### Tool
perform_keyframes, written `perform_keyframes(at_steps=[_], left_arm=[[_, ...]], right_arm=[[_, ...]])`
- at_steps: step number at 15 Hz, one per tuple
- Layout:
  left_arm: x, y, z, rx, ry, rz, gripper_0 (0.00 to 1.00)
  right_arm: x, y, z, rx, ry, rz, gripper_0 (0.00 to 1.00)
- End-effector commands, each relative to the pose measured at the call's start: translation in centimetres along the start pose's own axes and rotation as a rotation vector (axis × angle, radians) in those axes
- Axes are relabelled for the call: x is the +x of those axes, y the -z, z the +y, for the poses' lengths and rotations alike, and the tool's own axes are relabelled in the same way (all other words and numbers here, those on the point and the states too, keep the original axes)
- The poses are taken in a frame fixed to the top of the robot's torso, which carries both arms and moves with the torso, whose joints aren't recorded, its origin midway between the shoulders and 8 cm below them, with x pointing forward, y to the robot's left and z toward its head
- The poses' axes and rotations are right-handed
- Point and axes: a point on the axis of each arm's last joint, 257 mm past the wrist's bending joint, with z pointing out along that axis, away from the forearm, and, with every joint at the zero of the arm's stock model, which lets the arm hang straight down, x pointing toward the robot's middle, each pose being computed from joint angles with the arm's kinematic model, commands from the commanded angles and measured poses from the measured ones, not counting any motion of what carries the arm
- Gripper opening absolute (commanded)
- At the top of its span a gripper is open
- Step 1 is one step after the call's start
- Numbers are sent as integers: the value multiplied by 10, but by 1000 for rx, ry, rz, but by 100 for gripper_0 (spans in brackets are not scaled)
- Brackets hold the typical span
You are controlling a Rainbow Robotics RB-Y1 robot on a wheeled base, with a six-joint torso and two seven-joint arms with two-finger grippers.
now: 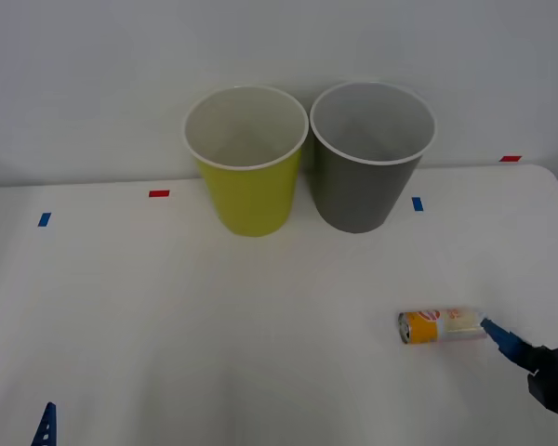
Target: Put cans in the gray bin and PET bottles in the light green bin.
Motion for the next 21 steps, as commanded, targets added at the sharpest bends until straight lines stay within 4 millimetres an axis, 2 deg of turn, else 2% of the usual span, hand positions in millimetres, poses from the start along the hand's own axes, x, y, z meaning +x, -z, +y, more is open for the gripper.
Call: perform_keyframes(at_steps=[1, 5, 8, 10, 13, 14, 17, 19, 21], left_arm=[[0, 0, 0, 0, 0, 0, 100], [0, 0, 0, 0, 0, 0, 100], [0, 0, 0, 0, 0, 0, 100], [0, 0, 0, 0, 0, 0, 100], [0, 0, 0, 0, 0, 0, 100], [0, 0, 0, 0, 0, 0, 100], [0, 0, 0, 0, 0, 0, 100], [0, 0, 0, 0, 0, 0, 100], [0, 0, 0, 0, 0, 0, 100]], right_arm=[[-16, -15, 5, 77, -261, 15, 100], [-16, -27, 4, 174, -494, 59, 100], [-12, -43, 9, 186, -702, 81, 100], [-16, -52, 11, 192, -804, 89, 100], [-6, -61, -6, 277, -828, 144, 100], [-1, -60, -7, 321, -837, 176, 100], [-1, -61, 9, 330, -956, 213, 100], [-2, -70, 5, 347, -960, 223, 100], [-5, -82, -7, 383, -969, 227, 100]])
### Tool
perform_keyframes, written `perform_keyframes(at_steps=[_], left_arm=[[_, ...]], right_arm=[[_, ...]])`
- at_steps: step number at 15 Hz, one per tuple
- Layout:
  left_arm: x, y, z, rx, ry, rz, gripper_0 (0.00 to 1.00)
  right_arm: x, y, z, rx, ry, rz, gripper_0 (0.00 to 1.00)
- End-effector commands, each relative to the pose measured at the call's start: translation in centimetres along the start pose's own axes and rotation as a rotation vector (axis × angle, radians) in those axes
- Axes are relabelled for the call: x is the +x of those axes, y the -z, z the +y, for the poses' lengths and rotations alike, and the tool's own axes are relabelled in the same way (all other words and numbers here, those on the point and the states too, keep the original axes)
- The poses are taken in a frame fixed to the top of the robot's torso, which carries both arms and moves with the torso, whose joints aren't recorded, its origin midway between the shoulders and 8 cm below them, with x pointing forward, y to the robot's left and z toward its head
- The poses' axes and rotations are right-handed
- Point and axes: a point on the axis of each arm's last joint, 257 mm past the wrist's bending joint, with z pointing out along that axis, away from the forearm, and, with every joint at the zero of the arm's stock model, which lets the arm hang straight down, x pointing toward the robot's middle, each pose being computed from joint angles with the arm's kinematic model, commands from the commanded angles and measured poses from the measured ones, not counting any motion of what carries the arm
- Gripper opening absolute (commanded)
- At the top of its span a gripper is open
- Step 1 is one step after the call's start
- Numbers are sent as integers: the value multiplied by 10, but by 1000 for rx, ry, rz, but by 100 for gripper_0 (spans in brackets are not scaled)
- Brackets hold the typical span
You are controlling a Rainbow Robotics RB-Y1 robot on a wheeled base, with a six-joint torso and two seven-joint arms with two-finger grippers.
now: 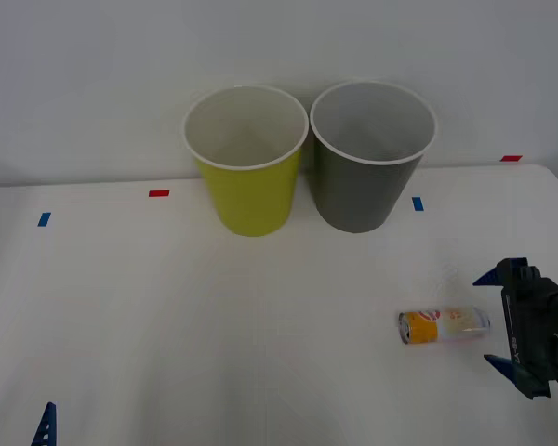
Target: Put cans in the gray bin and PET bottles in the light green bin.
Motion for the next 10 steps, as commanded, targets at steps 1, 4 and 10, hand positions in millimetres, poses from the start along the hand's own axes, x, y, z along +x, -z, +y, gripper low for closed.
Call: perform_keyframes(at_steps=[1, 4, 10], left_arm=[[0, 0, 0, 0, 0, 0, 100], [0, 0, 0, 0, 0, 0, 100], [0, 0, 0, 0, 0, 0, 100]], right_arm=[[-10, -17, -1, 47, -14, -2, 100], [-1, -39, 0, 88, -6, 21, 100], [6, -54, -4, 137, -37, 63, 100]])
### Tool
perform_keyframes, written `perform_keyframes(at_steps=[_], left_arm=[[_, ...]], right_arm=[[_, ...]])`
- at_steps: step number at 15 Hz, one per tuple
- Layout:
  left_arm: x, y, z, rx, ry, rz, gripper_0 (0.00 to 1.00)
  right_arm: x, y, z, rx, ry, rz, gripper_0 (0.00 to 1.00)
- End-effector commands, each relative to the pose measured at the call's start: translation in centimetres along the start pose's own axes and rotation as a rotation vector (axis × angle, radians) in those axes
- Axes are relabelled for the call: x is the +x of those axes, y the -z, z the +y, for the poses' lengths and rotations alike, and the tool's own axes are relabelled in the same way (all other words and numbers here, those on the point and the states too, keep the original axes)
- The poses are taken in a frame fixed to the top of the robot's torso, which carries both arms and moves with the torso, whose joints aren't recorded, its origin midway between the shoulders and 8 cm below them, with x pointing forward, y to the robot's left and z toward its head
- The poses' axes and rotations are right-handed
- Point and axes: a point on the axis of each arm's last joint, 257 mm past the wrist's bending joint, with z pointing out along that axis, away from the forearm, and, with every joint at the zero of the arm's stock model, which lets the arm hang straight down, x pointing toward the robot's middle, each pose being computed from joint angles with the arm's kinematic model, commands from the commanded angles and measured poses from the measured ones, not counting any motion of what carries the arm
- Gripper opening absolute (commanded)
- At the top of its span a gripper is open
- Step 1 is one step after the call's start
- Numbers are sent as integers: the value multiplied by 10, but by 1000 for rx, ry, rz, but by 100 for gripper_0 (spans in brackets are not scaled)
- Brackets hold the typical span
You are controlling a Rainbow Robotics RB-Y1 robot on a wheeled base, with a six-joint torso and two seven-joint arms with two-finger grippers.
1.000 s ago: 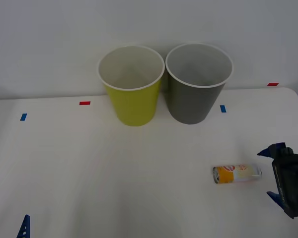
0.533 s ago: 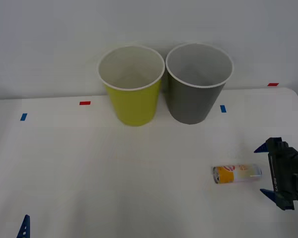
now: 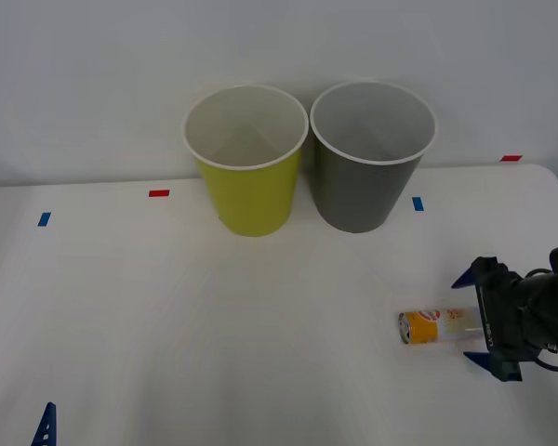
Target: Put cans in the gray bin and PET bottles in the light green bin.
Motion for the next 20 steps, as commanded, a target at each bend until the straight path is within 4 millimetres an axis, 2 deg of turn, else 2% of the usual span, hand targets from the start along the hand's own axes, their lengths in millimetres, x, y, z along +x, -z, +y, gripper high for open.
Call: perform_keyframes(at_steps=[1, 7, 9, 13, 20], left_arm=[[0, 0, 0, 0, 0, 0, 100], [0, 0, 0, 0, 0, 0, 100], [0, 0, 0, 0, 0, 0, 100], [0, 0, 0, 0, 0, 0, 100], [0, 0, 0, 0, 0, 0, 100]], right_arm=[[3, -5, -7, 24, -6, 9, 100], [6, -19, -7, 66, -7, 18, 100], [11, -23, -13, 83, -1, 25, 100], [20, -27, -19, 96, 10, 40, 100], [22, -28, -19, 94, 9, 40, 100]])
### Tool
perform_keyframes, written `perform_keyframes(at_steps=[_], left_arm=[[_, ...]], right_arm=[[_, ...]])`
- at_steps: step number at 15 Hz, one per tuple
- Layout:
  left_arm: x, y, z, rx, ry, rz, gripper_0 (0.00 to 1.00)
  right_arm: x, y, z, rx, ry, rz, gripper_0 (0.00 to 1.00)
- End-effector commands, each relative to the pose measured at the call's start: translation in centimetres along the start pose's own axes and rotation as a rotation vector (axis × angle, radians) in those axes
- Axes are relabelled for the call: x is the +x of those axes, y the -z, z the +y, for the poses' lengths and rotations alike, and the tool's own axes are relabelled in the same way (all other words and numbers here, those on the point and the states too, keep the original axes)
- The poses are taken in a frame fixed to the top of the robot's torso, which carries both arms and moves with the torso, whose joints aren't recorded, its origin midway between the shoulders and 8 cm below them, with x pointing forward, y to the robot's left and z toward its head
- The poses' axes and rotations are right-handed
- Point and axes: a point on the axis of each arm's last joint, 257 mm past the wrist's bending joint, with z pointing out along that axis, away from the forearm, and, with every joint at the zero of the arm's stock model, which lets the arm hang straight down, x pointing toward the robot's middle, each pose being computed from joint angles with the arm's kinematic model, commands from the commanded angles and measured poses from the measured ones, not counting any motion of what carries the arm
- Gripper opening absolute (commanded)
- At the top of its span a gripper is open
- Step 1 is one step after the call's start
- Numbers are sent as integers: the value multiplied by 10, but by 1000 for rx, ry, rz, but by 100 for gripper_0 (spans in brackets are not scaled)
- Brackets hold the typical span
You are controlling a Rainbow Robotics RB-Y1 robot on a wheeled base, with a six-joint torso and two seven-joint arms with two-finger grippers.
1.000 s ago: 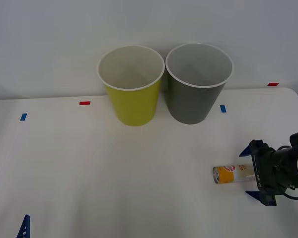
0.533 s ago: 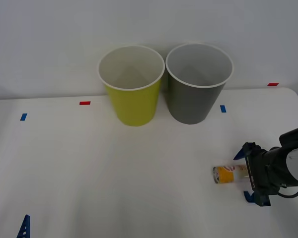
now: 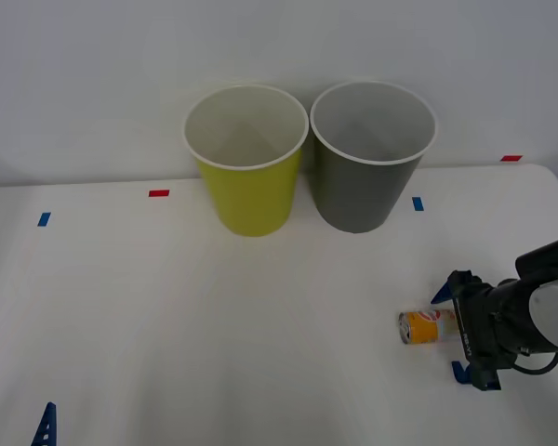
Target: Put cans in the gray bin and PET bottles in the light green bin.
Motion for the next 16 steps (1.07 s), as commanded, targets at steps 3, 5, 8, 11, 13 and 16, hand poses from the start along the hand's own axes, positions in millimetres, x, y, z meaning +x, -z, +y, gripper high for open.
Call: perform_keyframes(at_steps=[3, 5, 8, 11, 13, 16], left_arm=[[0, 0, 0, 0, 0, 0, 100], [0, 0, 0, 0, 0, 0, 100], [0, 0, 0, 0, 0, 0, 100], [0, 0, 0, 0, 0, 0, 100], [0, 0, 0, 0, 0, 0, 100], [0, 0, 0, 0, 0, 0, 100]], right_arm=[[5, 0, 4, -3, 8, 2, 100], [7, 0, 6, -4, 4, 3, 100], [3, 1, 0, 27, 8, -15, 100], [-2, -1, 0, 35, 8, -22, 10], [-5, -1, 2, 33, 8, -29, 5], [-4, -2, 2, 32, 12, -30, 3]])
